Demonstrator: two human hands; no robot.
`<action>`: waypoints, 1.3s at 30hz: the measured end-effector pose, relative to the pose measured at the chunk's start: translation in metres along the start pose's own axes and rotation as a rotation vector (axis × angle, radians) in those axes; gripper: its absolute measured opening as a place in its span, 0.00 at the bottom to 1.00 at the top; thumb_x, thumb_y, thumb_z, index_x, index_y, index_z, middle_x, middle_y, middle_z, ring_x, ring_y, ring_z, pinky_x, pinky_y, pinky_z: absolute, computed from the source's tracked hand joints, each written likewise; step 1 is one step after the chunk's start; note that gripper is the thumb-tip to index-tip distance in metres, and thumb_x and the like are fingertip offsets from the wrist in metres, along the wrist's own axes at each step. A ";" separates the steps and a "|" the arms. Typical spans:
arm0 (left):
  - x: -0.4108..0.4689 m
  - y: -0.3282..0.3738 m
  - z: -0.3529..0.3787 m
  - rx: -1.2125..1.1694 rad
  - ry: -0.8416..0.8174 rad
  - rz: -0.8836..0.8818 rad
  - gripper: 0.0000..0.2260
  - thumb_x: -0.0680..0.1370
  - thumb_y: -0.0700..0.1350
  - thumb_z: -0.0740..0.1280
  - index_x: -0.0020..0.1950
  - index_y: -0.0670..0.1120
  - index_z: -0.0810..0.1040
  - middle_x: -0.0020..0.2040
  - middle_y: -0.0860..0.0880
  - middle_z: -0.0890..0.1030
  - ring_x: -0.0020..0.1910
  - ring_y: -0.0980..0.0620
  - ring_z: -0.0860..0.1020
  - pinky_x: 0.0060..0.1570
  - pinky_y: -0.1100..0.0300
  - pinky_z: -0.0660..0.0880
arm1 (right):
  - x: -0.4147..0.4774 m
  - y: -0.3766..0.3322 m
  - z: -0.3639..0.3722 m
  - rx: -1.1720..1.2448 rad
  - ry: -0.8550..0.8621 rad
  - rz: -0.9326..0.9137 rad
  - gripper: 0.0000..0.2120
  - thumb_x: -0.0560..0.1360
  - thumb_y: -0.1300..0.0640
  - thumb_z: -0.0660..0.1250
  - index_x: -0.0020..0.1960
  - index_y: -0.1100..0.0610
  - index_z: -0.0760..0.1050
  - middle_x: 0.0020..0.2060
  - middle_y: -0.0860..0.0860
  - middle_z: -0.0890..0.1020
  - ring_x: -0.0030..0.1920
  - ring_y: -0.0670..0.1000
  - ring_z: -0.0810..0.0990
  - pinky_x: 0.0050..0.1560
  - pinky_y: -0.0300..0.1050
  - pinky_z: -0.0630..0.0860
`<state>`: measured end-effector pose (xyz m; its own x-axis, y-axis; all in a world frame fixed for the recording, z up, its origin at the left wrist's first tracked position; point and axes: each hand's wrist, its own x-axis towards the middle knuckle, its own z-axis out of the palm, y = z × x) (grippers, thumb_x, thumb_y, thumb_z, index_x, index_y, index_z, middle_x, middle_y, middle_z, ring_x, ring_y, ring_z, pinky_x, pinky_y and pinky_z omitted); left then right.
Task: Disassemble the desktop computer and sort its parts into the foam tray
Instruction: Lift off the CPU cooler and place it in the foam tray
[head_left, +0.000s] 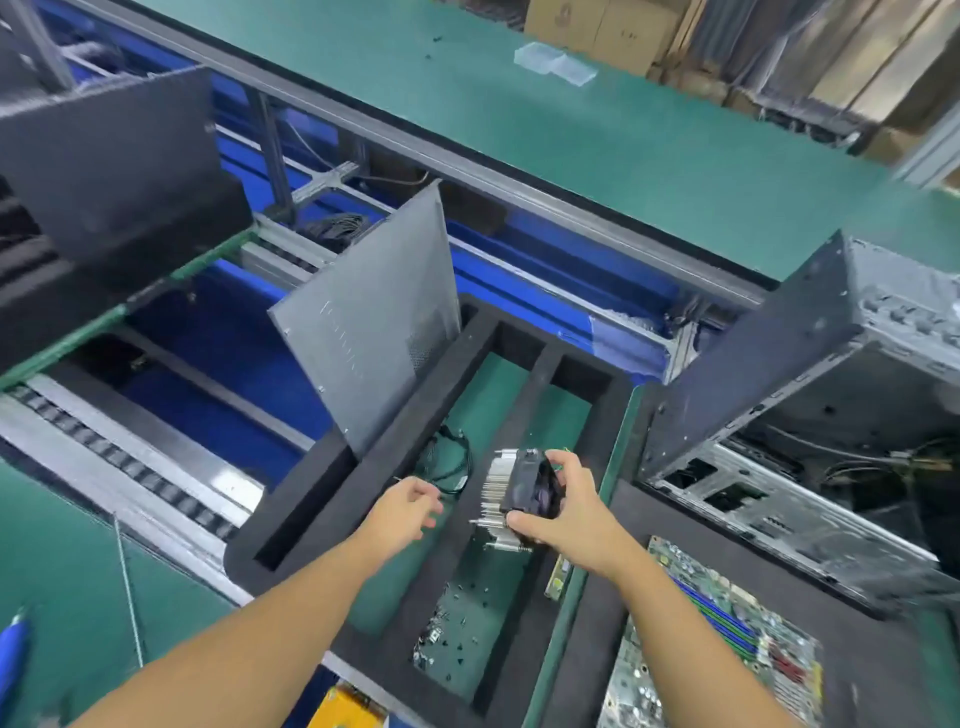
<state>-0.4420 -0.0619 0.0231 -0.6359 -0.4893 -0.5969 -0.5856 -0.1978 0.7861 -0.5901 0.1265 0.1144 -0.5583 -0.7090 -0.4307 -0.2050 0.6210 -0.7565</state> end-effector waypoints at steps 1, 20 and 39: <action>0.005 -0.007 -0.008 0.128 -0.005 0.030 0.05 0.82 0.44 0.62 0.55 0.49 0.76 0.55 0.49 0.81 0.43 0.54 0.79 0.44 0.59 0.76 | 0.008 -0.007 0.006 0.009 0.037 0.001 0.39 0.63 0.36 0.76 0.63 0.33 0.54 0.61 0.44 0.62 0.56 0.38 0.70 0.58 0.38 0.64; 0.077 -0.017 0.012 1.788 -0.104 0.360 0.21 0.83 0.45 0.56 0.75 0.39 0.61 0.66 0.43 0.70 0.63 0.45 0.68 0.62 0.54 0.64 | 0.124 -0.056 0.042 -0.029 0.323 0.151 0.41 0.64 0.43 0.79 0.68 0.43 0.58 0.58 0.49 0.60 0.47 0.44 0.75 0.54 0.41 0.70; 0.073 -0.022 0.013 1.596 -0.146 0.175 0.17 0.78 0.34 0.65 0.66 0.40 0.70 0.62 0.43 0.76 0.60 0.45 0.77 0.52 0.54 0.77 | 0.205 -0.064 0.071 -0.632 0.269 0.355 0.39 0.65 0.43 0.79 0.67 0.48 0.60 0.68 0.57 0.56 0.60 0.60 0.65 0.38 0.50 0.71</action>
<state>-0.4820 -0.0824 -0.0403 -0.7331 -0.3101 -0.6054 -0.3445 0.9367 -0.0626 -0.6343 -0.0828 0.0395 -0.8359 -0.3767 -0.3993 -0.3524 0.9259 -0.1359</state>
